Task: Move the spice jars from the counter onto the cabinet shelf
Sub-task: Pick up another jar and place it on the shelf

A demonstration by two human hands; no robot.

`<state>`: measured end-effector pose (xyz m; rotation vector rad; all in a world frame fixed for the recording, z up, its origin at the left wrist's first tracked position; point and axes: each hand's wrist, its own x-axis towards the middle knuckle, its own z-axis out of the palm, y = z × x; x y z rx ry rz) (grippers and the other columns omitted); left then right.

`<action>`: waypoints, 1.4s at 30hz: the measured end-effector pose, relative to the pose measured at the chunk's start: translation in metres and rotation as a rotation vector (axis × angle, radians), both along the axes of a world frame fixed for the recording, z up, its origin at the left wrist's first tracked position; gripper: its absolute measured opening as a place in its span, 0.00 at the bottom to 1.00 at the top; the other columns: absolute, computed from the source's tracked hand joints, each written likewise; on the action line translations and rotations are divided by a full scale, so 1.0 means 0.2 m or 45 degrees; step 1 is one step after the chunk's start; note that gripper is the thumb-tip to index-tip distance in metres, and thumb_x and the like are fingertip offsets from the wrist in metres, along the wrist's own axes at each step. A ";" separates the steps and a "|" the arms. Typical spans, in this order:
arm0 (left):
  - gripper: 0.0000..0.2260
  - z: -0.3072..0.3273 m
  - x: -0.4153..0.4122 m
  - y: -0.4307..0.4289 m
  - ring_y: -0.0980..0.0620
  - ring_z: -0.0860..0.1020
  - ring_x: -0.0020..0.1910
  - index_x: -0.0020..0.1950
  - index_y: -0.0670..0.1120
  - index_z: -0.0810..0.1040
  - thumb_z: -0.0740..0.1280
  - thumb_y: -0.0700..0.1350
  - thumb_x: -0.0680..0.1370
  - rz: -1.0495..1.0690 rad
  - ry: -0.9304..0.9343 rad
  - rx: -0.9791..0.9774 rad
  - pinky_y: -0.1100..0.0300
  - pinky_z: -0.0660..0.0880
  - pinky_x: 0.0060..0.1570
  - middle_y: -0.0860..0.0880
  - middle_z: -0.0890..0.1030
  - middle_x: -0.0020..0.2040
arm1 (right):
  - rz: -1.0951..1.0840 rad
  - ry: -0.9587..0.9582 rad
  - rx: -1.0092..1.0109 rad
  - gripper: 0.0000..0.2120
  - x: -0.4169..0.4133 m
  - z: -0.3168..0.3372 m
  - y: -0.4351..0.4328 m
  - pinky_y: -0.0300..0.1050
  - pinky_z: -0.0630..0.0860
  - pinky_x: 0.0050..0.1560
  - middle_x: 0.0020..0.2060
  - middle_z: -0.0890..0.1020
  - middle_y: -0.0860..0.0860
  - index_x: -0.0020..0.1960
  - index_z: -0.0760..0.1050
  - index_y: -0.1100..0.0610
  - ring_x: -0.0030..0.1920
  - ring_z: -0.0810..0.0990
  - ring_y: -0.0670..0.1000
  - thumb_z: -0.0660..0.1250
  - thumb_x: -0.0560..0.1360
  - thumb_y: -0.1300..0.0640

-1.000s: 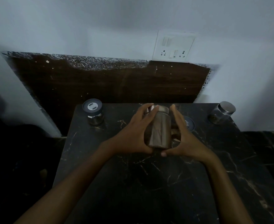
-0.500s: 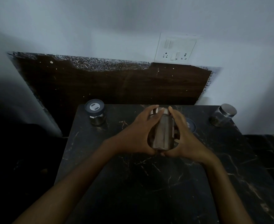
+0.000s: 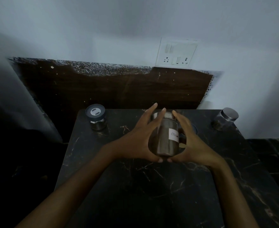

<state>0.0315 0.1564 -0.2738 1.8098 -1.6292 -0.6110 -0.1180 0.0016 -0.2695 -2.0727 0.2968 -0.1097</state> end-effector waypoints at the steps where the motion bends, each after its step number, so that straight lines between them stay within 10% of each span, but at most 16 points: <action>1: 0.56 0.01 0.00 -0.01 0.56 0.35 0.74 0.74 0.58 0.34 0.77 0.55 0.65 -0.023 -0.052 0.027 0.54 0.50 0.72 0.63 0.29 0.72 | -0.001 0.006 -0.028 0.60 0.01 0.00 0.00 0.22 0.69 0.51 0.63 0.50 0.26 0.68 0.45 0.33 0.63 0.61 0.34 0.81 0.55 0.64; 7: 0.52 0.01 0.02 -0.02 0.56 0.45 0.73 0.76 0.53 0.42 0.77 0.53 0.66 -0.005 -0.073 -0.015 0.49 0.58 0.72 0.62 0.40 0.72 | -0.008 0.019 -0.019 0.63 0.01 0.01 0.00 0.21 0.67 0.52 0.63 0.46 0.23 0.68 0.40 0.31 0.67 0.58 0.40 0.82 0.55 0.61; 12: 0.53 0.02 0.03 -0.02 0.55 0.46 0.75 0.77 0.51 0.43 0.78 0.51 0.65 0.040 0.000 -0.134 0.50 0.63 0.71 0.54 0.42 0.75 | 0.012 0.106 0.158 0.65 -0.02 0.09 -0.04 0.34 0.72 0.57 0.75 0.48 0.43 0.68 0.37 0.28 0.66 0.64 0.42 0.82 0.54 0.59; 18: 0.58 0.05 0.06 -0.03 0.56 0.39 0.75 0.75 0.57 0.35 0.78 0.55 0.63 -0.003 0.015 -0.017 0.48 0.57 0.73 0.62 0.33 0.74 | -0.004 0.048 -0.138 0.61 0.03 0.11 -0.03 0.44 0.68 0.64 0.63 0.51 0.25 0.72 0.42 0.35 0.68 0.60 0.44 0.80 0.53 0.51; 28: 0.56 0.16 0.09 -0.10 0.71 0.44 0.66 0.75 0.54 0.39 0.78 0.51 0.63 0.042 -0.147 -0.039 0.65 0.54 0.66 0.61 0.37 0.75 | -0.096 -0.074 -0.284 0.61 0.08 0.17 -0.06 0.17 0.66 0.46 0.60 0.50 0.30 0.69 0.42 0.35 0.56 0.55 0.19 0.82 0.55 0.58; 37: 0.56 0.53 0.18 -0.20 0.64 0.51 0.69 0.75 0.56 0.38 0.78 0.51 0.63 0.068 -0.397 -0.278 0.64 0.64 0.65 0.63 0.36 0.74 | -0.107 -0.316 -0.424 0.61 0.17 0.51 -0.16 0.24 0.65 0.58 0.71 0.50 0.36 0.69 0.42 0.32 0.69 0.59 0.41 0.82 0.53 0.50; 42: 0.54 0.85 0.21 -0.25 0.57 0.54 0.74 0.76 0.57 0.42 0.78 0.54 0.64 0.025 -0.543 -0.505 0.57 0.72 0.64 0.66 0.35 0.73 | -0.121 -0.493 -0.548 0.61 0.17 0.84 -0.19 0.25 0.70 0.56 0.65 0.50 0.27 0.68 0.39 0.29 0.66 0.61 0.34 0.81 0.54 0.50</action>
